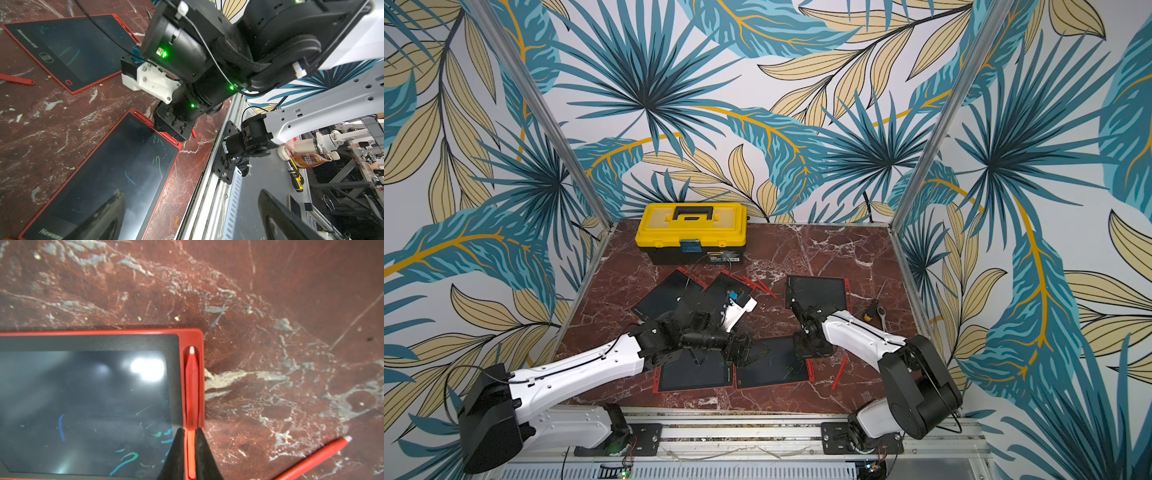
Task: Place the stylus back onto the writing tablet
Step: Place the stylus on the writing tablet.
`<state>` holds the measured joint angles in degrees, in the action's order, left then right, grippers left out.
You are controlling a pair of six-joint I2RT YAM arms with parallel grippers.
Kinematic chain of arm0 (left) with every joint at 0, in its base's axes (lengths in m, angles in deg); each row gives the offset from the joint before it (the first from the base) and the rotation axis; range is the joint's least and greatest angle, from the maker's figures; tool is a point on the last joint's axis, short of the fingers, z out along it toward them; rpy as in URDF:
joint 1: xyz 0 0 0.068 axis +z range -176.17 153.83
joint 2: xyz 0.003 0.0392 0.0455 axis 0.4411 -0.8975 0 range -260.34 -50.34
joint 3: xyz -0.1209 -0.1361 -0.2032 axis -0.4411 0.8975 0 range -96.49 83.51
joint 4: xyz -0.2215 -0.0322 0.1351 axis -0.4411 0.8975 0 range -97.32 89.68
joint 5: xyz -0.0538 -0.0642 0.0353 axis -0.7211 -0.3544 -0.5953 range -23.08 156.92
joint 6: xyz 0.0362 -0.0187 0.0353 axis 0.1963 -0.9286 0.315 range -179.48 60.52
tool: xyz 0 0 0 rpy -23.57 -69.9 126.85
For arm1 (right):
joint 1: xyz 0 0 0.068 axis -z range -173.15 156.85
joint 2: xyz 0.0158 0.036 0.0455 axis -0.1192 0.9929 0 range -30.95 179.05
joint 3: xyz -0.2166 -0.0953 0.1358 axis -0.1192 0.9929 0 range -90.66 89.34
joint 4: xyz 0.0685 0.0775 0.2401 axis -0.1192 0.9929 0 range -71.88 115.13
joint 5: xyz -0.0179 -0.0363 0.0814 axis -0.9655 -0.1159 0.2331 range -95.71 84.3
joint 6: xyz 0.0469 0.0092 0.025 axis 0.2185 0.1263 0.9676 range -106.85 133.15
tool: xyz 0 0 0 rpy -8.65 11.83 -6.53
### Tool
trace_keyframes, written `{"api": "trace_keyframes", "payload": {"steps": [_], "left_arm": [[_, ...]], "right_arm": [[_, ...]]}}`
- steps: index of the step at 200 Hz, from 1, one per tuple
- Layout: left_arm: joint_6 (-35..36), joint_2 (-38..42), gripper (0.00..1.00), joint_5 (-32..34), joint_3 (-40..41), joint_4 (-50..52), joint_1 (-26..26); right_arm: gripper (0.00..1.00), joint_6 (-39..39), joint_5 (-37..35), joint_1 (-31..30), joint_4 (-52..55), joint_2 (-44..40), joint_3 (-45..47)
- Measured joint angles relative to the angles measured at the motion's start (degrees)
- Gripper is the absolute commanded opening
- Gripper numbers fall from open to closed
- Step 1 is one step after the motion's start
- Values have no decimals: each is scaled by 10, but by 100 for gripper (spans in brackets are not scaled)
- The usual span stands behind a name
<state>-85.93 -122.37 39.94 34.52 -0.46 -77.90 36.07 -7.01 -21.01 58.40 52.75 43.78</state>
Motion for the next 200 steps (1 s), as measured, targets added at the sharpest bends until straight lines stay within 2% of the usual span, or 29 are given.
{"api": "trace_keyframes", "payload": {"steps": [22, 102, 200], "left_arm": [[0, 0, 100, 0, 0, -1, 0], [0, 0, 100, 0, 0, -2, -2], [0, 0, 99, 2, 8, -3, -2]], "right_arm": [[15, 3, -4, 0, 0, 0, 0], [1, 42, -7, 0, -6, -18, 19], [0, 63, -8, -2, -31, -9, 26]]}}
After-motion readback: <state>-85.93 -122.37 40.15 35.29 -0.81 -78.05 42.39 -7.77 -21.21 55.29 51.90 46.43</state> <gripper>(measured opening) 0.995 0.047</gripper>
